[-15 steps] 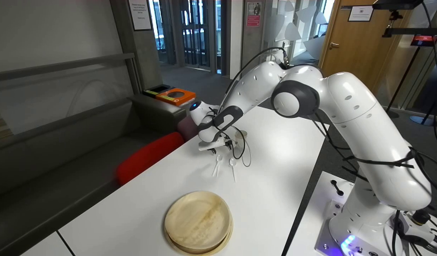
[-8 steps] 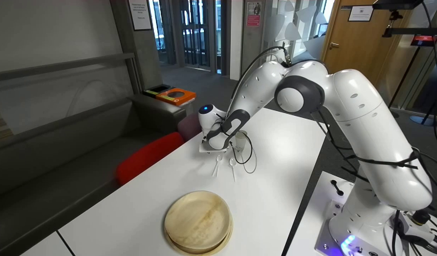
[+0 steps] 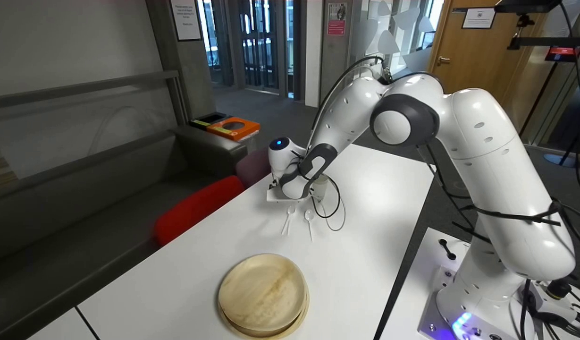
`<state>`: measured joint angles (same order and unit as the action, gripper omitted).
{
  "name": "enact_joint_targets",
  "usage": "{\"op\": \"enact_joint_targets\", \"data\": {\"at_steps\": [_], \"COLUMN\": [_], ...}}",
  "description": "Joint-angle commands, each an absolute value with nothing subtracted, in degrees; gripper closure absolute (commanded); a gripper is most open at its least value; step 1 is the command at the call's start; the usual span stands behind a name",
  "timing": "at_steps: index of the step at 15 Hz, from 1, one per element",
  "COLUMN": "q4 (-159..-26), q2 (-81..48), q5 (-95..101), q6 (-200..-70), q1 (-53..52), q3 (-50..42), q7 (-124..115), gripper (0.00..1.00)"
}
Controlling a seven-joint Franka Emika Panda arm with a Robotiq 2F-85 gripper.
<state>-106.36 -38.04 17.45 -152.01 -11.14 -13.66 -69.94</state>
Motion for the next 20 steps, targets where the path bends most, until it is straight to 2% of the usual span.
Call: {"op": "enact_joint_targets", "data": {"at_steps": [1, 4, 12, 16, 20], "q4": [-106.4, -108.3, -127.9, -135.5, -140.1], "q2": [-38.2, -37.2, -25.4, -19.4, -17.0], "q5": [16.4, 16.4, 14.5, 11.4, 6.1], "q6": [-152.1, -153.7, -170.1, -170.8, -168.8], "q1": [-11.9, -11.7, -10.3, -10.6, -8.6], "q3": [-14.5, -14.0, -13.1, -14.1, -11.1], "q7": [-69.2, -68.4, -59.0, -53.1, -48.5], "gripper": [0.00, 0.00, 0.00, 0.00, 0.00]}}
